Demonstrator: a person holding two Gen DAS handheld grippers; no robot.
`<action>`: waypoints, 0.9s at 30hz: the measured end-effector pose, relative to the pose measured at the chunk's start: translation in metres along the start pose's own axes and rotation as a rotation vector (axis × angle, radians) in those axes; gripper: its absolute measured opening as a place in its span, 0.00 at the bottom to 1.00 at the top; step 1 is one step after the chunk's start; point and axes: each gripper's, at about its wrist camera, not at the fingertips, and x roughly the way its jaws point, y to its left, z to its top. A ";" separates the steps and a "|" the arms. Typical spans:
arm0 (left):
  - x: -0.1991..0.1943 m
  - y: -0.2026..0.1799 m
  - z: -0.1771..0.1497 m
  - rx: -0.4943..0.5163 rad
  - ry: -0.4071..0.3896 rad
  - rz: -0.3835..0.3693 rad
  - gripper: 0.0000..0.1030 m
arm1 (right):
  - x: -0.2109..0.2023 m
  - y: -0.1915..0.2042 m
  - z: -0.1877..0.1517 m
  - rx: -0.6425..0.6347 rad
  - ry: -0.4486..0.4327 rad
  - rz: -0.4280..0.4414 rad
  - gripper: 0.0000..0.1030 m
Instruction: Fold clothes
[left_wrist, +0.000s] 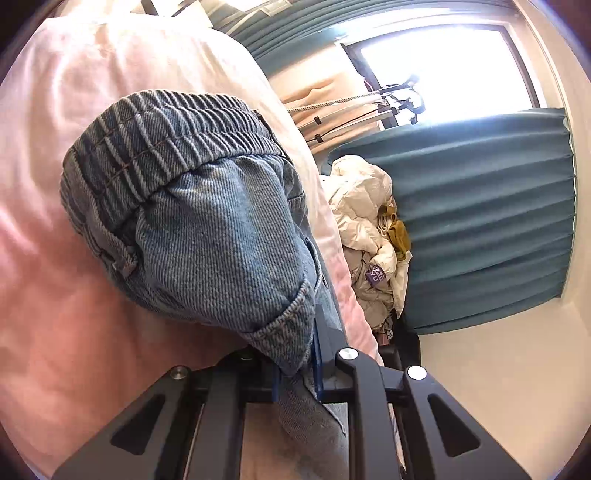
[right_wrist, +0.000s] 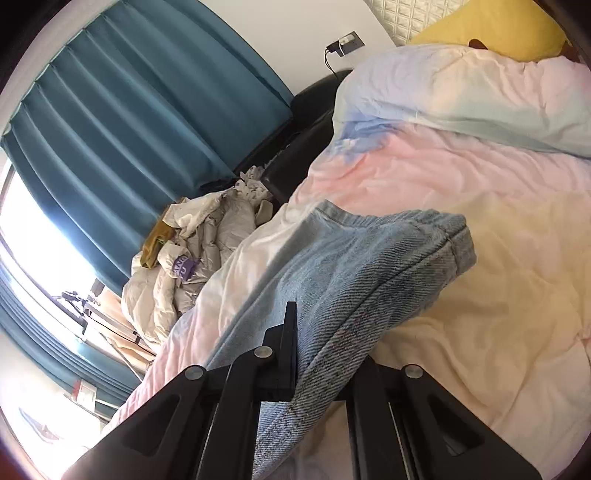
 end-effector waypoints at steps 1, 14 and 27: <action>-0.005 0.006 0.002 -0.021 0.019 -0.002 0.12 | -0.012 0.000 -0.002 0.006 0.000 0.006 0.03; -0.029 0.033 -0.008 0.094 0.190 0.182 0.16 | -0.070 -0.092 -0.077 0.204 0.099 -0.044 0.03; -0.098 -0.017 -0.067 0.375 0.039 0.267 0.47 | -0.048 -0.144 -0.100 0.339 0.187 0.107 0.19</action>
